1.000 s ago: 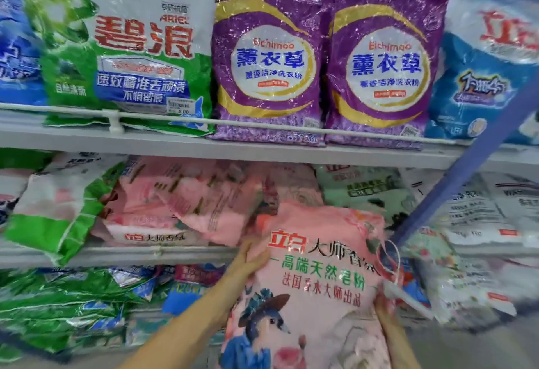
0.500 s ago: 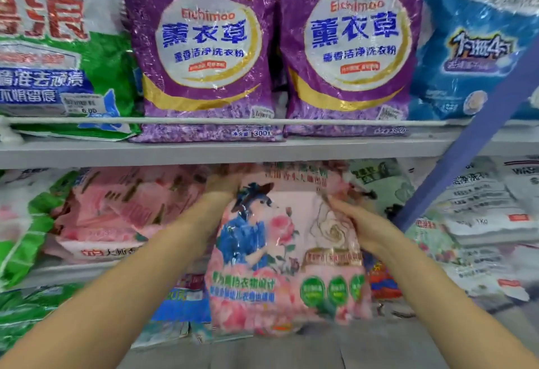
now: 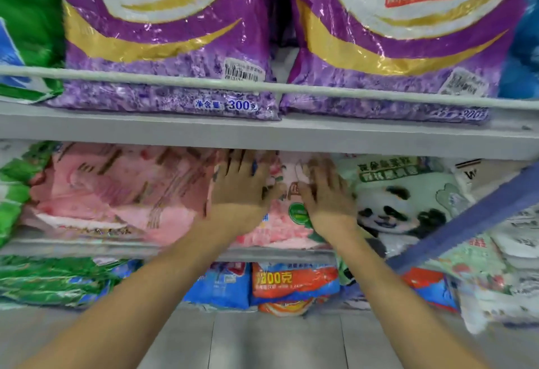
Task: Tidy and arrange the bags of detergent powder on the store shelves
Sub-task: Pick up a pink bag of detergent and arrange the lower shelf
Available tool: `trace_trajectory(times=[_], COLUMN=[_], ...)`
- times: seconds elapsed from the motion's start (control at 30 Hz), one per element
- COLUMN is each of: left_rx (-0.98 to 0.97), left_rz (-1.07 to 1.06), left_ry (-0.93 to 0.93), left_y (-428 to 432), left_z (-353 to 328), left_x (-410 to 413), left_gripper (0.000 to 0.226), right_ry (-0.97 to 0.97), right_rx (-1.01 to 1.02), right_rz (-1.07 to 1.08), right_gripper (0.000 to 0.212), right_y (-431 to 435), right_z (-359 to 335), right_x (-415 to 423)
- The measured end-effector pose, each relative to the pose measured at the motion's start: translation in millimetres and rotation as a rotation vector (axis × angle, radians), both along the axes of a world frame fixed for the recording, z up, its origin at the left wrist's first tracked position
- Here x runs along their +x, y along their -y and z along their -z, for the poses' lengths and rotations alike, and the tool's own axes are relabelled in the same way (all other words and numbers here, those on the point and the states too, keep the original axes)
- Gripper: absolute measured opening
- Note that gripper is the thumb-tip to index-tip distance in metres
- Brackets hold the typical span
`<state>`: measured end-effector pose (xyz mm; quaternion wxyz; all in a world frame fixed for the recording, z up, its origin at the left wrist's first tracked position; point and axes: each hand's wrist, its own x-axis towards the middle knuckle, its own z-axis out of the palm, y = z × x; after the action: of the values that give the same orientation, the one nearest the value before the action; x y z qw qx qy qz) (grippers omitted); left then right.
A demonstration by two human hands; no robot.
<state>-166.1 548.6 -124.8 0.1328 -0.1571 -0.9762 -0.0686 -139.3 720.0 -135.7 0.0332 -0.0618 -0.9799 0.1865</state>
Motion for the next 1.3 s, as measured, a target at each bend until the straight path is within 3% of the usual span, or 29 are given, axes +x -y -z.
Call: trace_trajectory(times=[0.07,0.13,0.33,0.4,0.5,0.6,0.67,0.7,0.8,0.93,1.0,1.13,1.23,1.3], left_rx=[-0.092,-0.140,-0.101,0.047,0.465,0.474,0.527,0.506,0.176,-0.035,-0.200,-0.269,-0.274,-0.247], left_rz=[0.053,0.047,0.103,0.078,-0.063,-0.281,-0.368,-0.341,-0.060,0.193,0.278,0.284,0.330,0.343], left_ry=[-0.091,0.047,0.021,0.032,-0.082,-0.266,-0.243,-0.192,-0.128,-0.054,-0.019,-0.078,-0.226,-0.309], left_y=[-2,1,-2,2,32,90,126,140,160,168,168,176,179,180], left_z=[-10,-16,-12,-12,-14,-20,-25,-23,-2,-2,-1,9,9,4], left_x=[2,-7,-22,-11,24,56,66,68,73,56,48,36,29,26], left_gripper=[0.065,0.070,0.074,0.067,0.050,0.050,0.061,0.069,0.081,0.099,0.105,0.099,0.059,0.046], right_ry=[0.001,0.045,0.065,0.034,0.002,0.002,0.013,0.017,0.010,-0.010,-0.042,-0.228,-0.133,-0.102], right_rx=[0.032,0.045,0.044,0.055,0.045,0.066,0.064,0.065,0.075,0.075,0.092,0.011,0.045,0.136], right_rz=[0.039,0.074,0.089,0.100,0.102,0.097,0.105,0.110,0.124,0.118,0.118,-0.051,-0.129,-0.129], right_gripper=[0.071,0.060,0.057,0.056,0.056,0.057,0.057,0.057,0.057,0.054,0.063,0.074,0.065,0.067], right_y=[3,3,0,1,1,0,0,0,3,4,9,49,79,85], right_z=[3,2,-1,0,1,1,1,1,0,-4,-9,-37,-39,-27], right_x=[0,-4,-13,-8,-5,-6,-6,-6,-5,-6,-4,6,5,4])
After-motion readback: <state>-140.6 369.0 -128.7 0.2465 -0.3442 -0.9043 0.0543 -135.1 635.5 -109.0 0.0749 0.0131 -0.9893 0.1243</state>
